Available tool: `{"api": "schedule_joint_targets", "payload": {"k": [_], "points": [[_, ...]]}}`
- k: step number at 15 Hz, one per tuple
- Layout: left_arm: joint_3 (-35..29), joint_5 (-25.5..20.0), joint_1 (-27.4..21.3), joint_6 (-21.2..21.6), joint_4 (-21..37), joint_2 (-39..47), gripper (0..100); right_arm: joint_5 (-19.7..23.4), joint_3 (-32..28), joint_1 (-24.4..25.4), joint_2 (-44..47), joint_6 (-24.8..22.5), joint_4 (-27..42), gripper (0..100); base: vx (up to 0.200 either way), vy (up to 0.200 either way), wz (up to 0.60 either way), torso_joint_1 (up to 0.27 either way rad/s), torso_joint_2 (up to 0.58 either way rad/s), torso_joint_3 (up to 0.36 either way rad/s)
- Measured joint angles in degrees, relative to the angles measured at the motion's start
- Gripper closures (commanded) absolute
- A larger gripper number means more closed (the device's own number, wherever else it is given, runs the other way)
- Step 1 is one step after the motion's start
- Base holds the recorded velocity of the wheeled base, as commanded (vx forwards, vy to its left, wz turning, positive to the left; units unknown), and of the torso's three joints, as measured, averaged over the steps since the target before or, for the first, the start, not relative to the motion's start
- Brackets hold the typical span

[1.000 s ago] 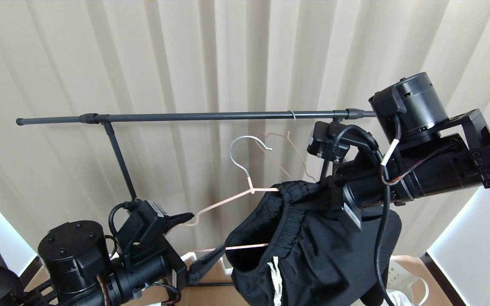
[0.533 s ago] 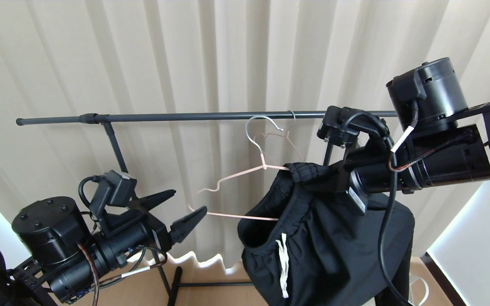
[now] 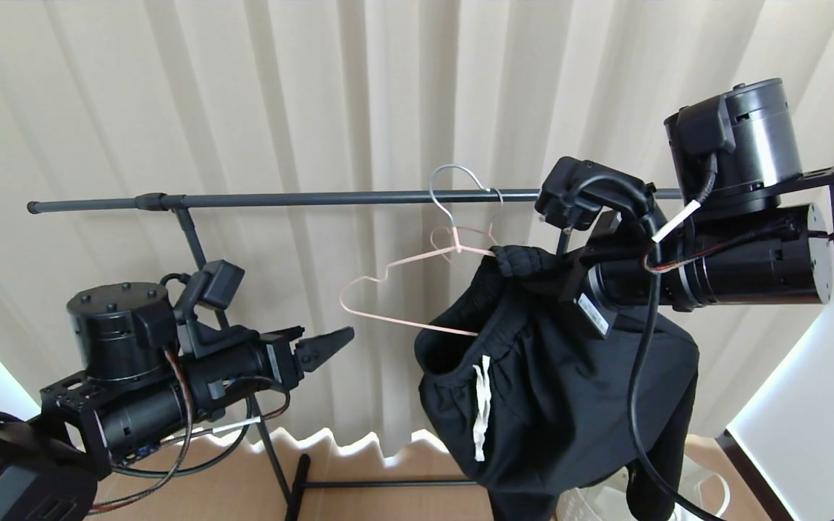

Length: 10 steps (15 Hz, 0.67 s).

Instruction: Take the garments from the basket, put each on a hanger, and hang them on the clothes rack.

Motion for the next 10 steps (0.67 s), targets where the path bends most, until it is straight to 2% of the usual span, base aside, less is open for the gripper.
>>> {"api": "schedule_joint_targets", "payload": {"k": [1, 3, 6, 10], "points": [[-1.80, 0.13, -0.88, -0.20, 6.52, -0.67, 0, -0.30, 0.69, 0.09, 0.10, 0.04, -1.65, 100, 0.000, 0.000, 0.00, 0.000, 0.00, 0.000], [-4.30, 0.40, -3.67, -0.46, 12.74, -1.38, 0, -0.34, 1.77, 0.13, 0.20, 0.41, -4.77, 100, 0.000, 0.000, 0.00, 0.000, 0.00, 0.000], [-5.72, 2.05, -7.11, -1.74, 14.57, -0.89, 0, -0.34, 2.71, 1.19, 0.05, 1.40, -6.38, 100, 0.000, 0.000, 0.00, 0.000, 0.00, 0.000], [-7.81, 7.52, -9.53, -4.78, 14.54, 3.50, 0, -0.15, 3.56, 3.10, -0.91, 2.74, -6.42, 100, 0.000, 0.000, 0.00, 0.000, 0.00, 0.000]]}}
